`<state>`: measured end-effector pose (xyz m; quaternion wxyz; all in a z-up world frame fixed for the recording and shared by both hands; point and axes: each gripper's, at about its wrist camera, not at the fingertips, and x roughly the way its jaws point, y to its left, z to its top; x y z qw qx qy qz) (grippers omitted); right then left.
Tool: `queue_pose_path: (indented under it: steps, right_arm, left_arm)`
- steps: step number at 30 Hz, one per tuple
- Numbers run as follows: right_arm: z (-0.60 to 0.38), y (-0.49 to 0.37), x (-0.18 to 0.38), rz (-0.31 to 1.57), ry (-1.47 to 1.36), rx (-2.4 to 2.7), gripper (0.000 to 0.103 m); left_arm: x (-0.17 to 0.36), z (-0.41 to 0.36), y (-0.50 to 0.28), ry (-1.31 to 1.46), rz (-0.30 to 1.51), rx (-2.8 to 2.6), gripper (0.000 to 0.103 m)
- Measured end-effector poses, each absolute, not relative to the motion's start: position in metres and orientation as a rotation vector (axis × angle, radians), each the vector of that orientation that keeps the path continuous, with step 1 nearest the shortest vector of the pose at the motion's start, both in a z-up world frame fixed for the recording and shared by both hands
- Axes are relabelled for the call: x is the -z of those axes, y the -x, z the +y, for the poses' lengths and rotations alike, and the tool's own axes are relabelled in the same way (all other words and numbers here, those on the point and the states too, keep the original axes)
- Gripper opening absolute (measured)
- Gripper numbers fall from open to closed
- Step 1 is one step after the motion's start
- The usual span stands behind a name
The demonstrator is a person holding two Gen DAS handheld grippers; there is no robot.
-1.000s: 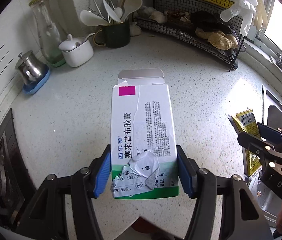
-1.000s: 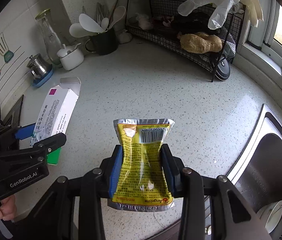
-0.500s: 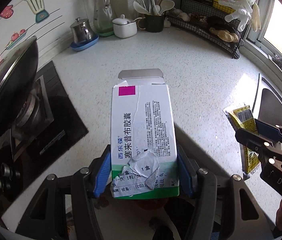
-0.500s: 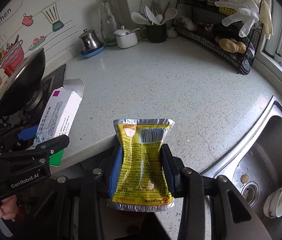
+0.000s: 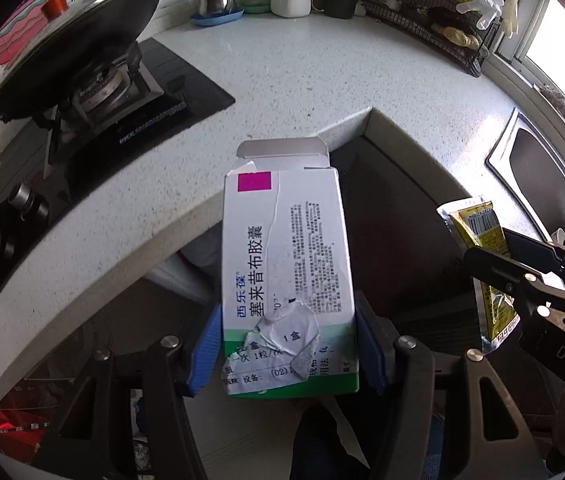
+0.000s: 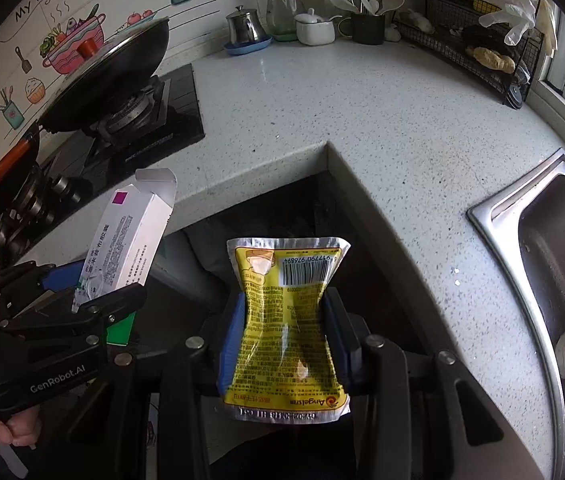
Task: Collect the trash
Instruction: 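Carry the medicine box and the snack packet down to the red bin, then open both tools to drop the medicine box and snack packet into the bin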
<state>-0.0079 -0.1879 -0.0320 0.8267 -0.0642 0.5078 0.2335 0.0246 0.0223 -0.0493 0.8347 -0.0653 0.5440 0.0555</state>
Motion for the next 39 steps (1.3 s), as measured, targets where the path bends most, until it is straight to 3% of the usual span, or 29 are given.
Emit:
queue_pose_path:
  steps: [9,21,39]
  right_arm:
    - [-0.165,0.021,0.072,1.134,0.144,-0.563,0.036]
    - [-0.146,-0.007,0.179,1.226,0.171,-0.564,0.036]
    - [-0.159,-0.065,0.404,1.351,0.140,-0.479,0.037]
  left_arm:
    - [0.110,0.035,0.004,0.198,1.266,-0.125,0.057]
    - [0.215,0.038,-0.012,0.179,1.338,-0.092,0.057]
    - [0.475,0.007,-0.059,0.298,1.510,-0.033,0.057]
